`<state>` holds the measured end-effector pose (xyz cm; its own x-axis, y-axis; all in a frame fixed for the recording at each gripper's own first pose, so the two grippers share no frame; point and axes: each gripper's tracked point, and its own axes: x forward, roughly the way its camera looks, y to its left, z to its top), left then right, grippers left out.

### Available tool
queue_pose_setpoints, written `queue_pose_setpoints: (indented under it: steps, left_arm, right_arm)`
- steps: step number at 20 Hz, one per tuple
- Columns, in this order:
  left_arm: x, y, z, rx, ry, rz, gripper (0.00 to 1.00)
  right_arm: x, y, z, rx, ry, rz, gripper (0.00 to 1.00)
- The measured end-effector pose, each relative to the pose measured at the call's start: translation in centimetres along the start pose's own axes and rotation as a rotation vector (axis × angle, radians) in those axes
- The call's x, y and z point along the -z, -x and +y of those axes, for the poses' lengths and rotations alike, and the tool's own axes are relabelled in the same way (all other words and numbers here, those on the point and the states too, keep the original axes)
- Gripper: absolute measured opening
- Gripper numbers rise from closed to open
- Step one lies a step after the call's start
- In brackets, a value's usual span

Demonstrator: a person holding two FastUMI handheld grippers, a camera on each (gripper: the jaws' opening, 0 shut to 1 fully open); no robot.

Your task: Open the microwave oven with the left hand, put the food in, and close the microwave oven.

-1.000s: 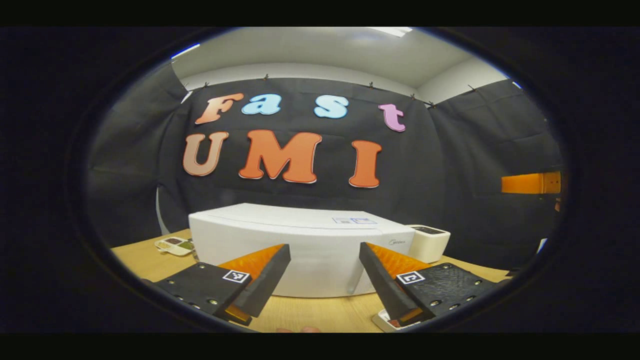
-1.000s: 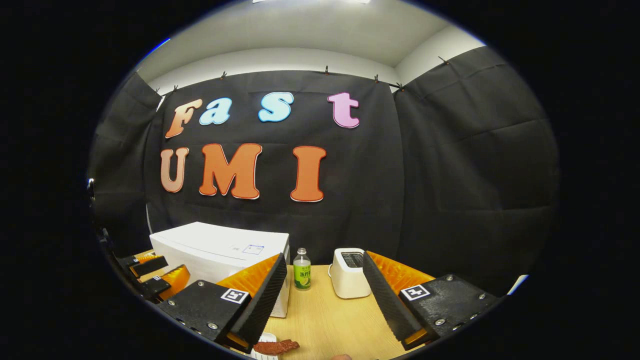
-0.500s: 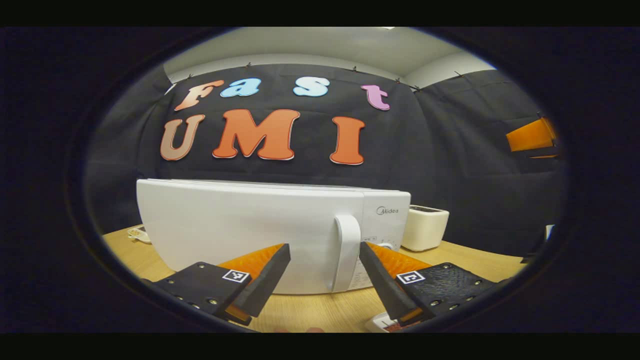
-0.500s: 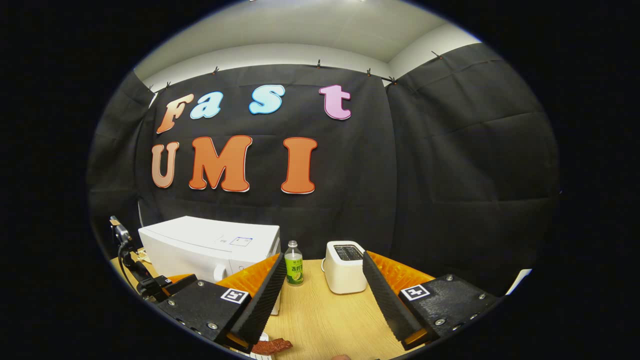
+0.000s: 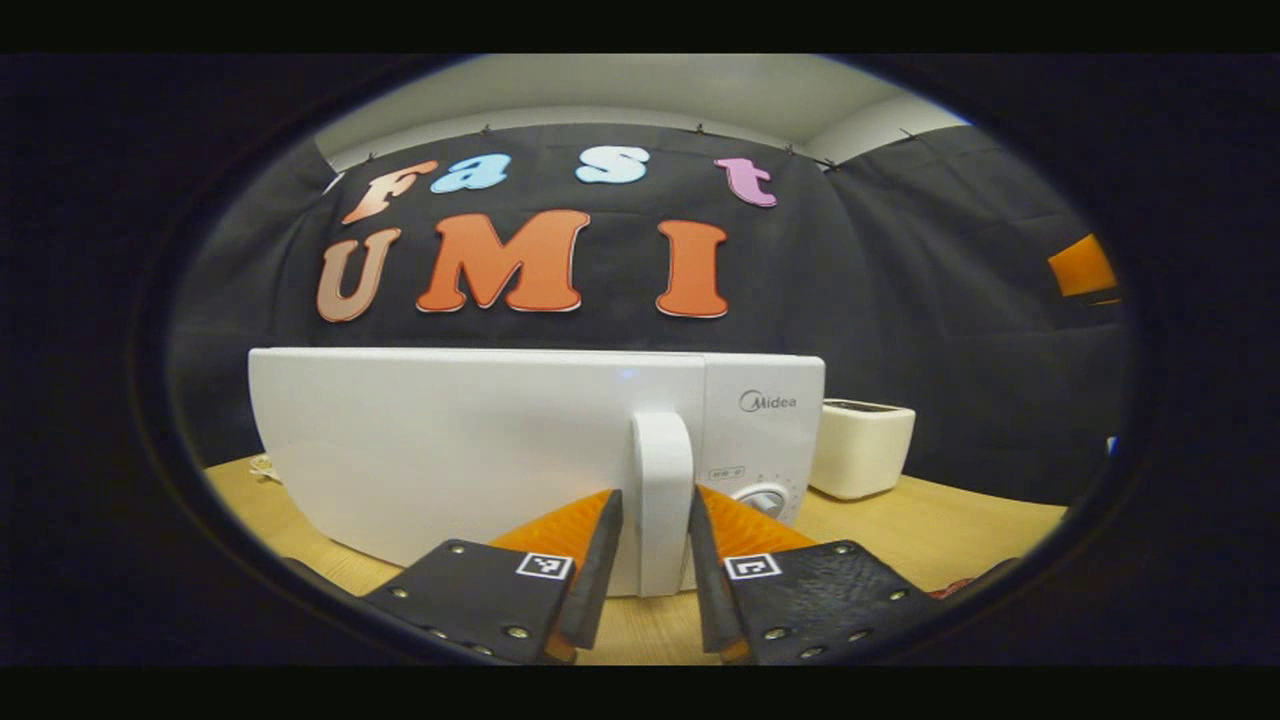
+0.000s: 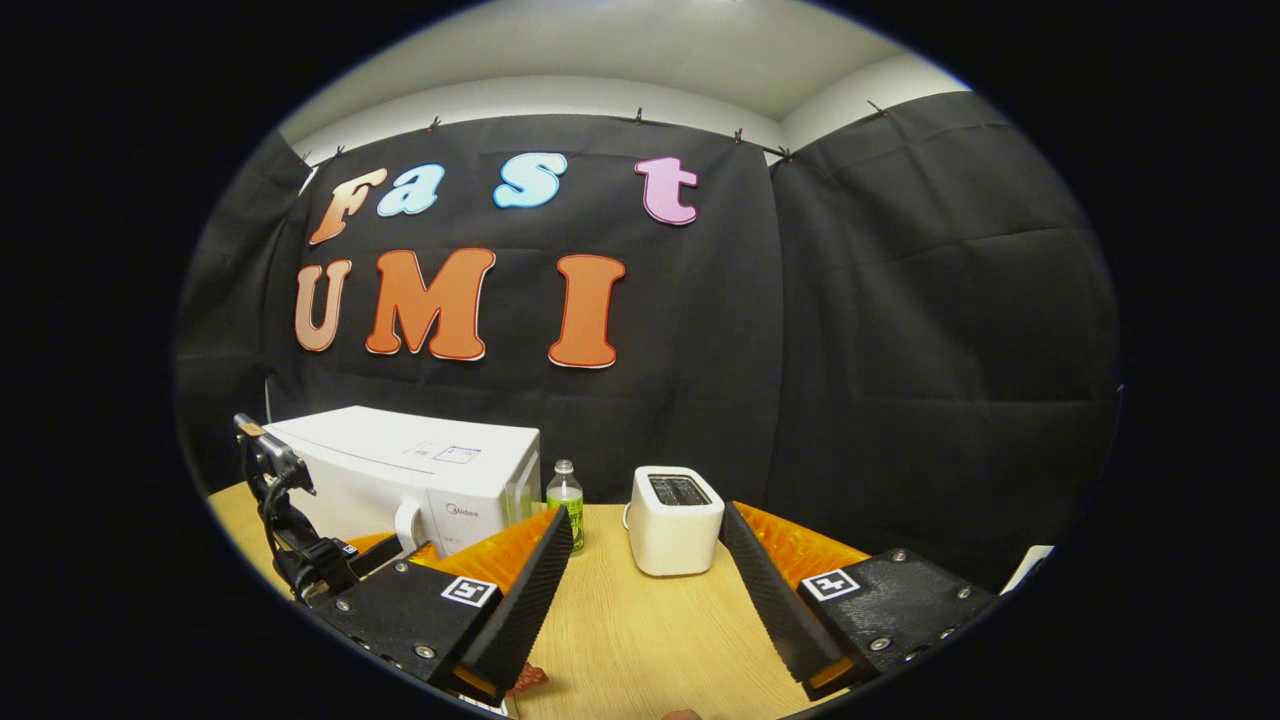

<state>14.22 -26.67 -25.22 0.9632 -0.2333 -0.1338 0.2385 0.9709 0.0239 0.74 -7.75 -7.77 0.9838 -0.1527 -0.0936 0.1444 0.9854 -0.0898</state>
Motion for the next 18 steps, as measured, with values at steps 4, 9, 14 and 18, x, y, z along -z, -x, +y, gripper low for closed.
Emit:
queue_pose_setpoints:
  steps: [4, 9, 14, 18]
  left_arm:
    - [0.2, 0.2, -0.2, 0.042, -0.016, 0.001, 0.14]
    - [0.2, 2.6, -0.4, 0.108, 0.024, 0.013, 0.08]
    - [-0.1, 8.0, 0.0, 0.225, 0.043, 0.001, 0.07]
    - [-0.2, 13.3, 1.1, 0.288, 0.028, 0.007, 0.02]
  right_arm:
    - [0.1, 0.1, -0.6, 0.011, -0.011, 0.000, 0.95]
    - [0.4, 0.5, -0.1, 0.000, -0.024, 0.003, 0.95]
    - [0.9, 1.2, 1.2, -0.021, -0.019, 0.011, 0.95]
    - [1.4, 2.0, 2.4, -0.038, -0.024, 0.009, 0.95]
